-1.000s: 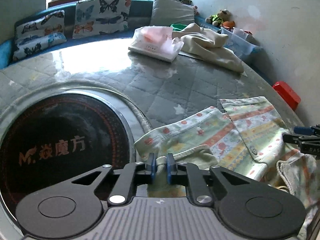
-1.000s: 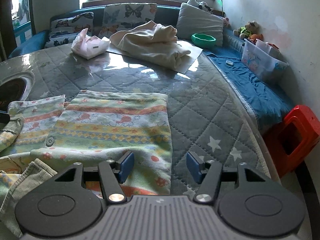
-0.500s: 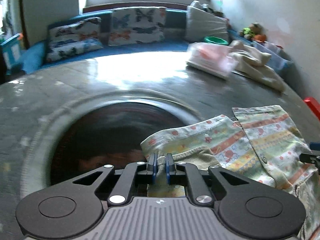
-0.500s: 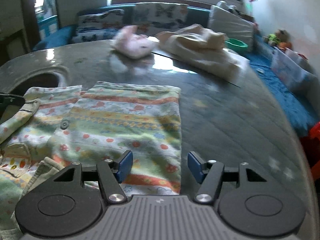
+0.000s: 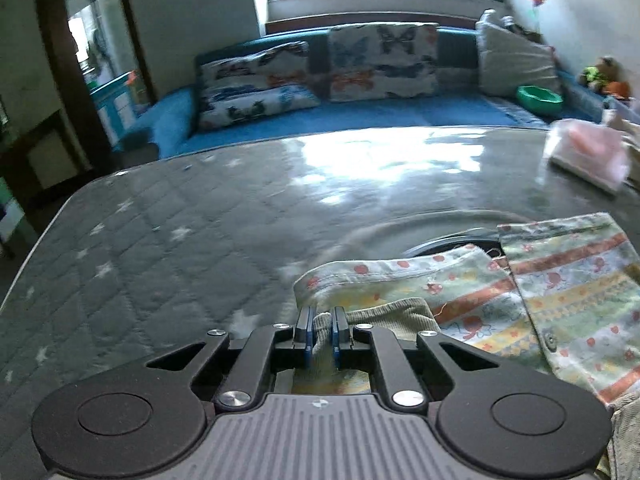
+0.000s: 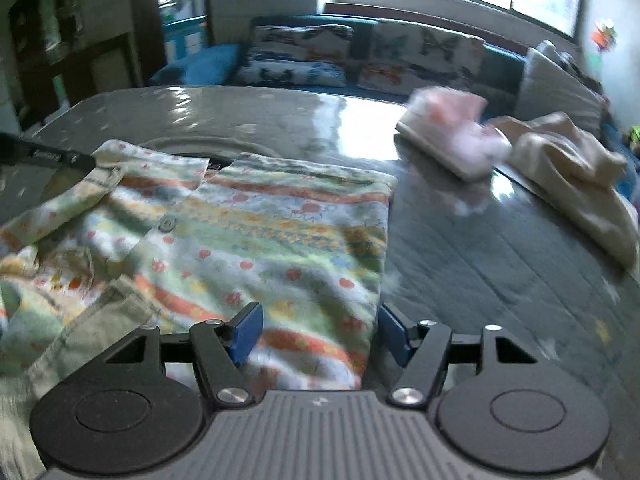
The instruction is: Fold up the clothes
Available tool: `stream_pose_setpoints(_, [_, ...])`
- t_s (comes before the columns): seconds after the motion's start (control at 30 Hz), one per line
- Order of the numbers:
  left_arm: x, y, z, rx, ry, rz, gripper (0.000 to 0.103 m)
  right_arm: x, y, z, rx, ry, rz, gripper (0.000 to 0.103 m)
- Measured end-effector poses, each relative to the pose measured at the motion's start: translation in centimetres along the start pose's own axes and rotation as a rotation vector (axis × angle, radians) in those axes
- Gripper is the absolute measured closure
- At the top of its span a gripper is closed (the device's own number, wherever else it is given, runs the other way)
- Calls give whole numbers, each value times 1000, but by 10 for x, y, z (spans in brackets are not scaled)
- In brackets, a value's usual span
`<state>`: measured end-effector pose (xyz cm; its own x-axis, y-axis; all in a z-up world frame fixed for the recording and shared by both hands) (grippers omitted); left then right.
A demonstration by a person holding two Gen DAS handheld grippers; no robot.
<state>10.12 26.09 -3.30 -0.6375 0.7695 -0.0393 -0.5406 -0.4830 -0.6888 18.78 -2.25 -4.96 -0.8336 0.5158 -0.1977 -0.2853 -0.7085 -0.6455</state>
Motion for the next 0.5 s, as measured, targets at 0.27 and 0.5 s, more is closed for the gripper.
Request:
stream_pose_setpoints(0.27, [25, 3, 25, 2, 65, 56, 69, 47, -2, 55, -81, -146, 131, 39])
stream_pose_setpoints(0.5, [21, 28, 68, 7, 172, 40, 61, 97, 15, 76, -78, -230, 207, 46])
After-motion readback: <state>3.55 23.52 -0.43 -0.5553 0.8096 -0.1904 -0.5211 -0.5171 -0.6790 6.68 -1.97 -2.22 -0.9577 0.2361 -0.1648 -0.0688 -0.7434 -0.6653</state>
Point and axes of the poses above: each gripper's, at about its wrist camera, not at the fingertips, and z roughly against the way its jaws point, x to its left, y to its underside, the point moved 1 cm from there along -z, roughly the way its jaws point, and after that the axes turned 14 degrees about z, right-handed, at the moved point
